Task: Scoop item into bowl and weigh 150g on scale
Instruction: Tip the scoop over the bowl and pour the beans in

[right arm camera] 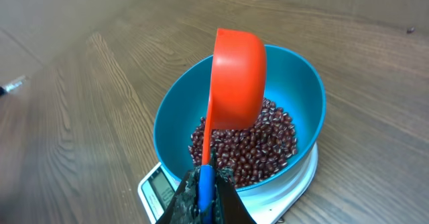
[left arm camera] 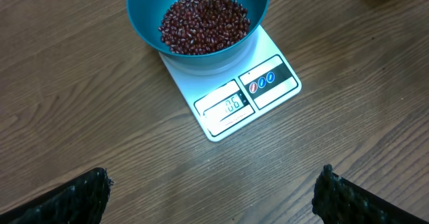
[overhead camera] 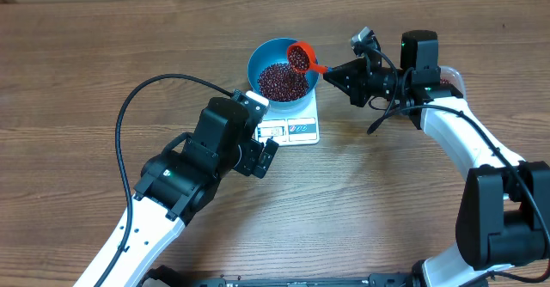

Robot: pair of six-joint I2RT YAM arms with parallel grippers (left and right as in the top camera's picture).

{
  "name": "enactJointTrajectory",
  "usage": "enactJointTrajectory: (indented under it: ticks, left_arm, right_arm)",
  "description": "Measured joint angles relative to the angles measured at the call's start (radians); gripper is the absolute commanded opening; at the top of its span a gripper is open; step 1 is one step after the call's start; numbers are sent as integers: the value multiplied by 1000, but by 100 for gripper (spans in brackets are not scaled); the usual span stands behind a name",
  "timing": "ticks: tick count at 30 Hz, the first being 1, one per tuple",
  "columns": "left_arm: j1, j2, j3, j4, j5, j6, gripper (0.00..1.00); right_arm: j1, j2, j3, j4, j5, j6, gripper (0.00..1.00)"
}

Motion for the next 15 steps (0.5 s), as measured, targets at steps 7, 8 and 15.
enactJointTrajectory:
  ticks: [7, 8, 15]
  left_arm:
    - [0, 0, 0, 0, 0, 0, 100]
    - [0, 0, 0, 0, 0, 0, 100]
    - [0, 0, 0, 0, 0, 0, 100]
  right_arm:
    - [0, 0, 0, 5, 3, -101, 4]
    - [0, 0, 0, 6, 3, -112, 4]
    - [0, 0, 0, 7, 2, -177, 4]
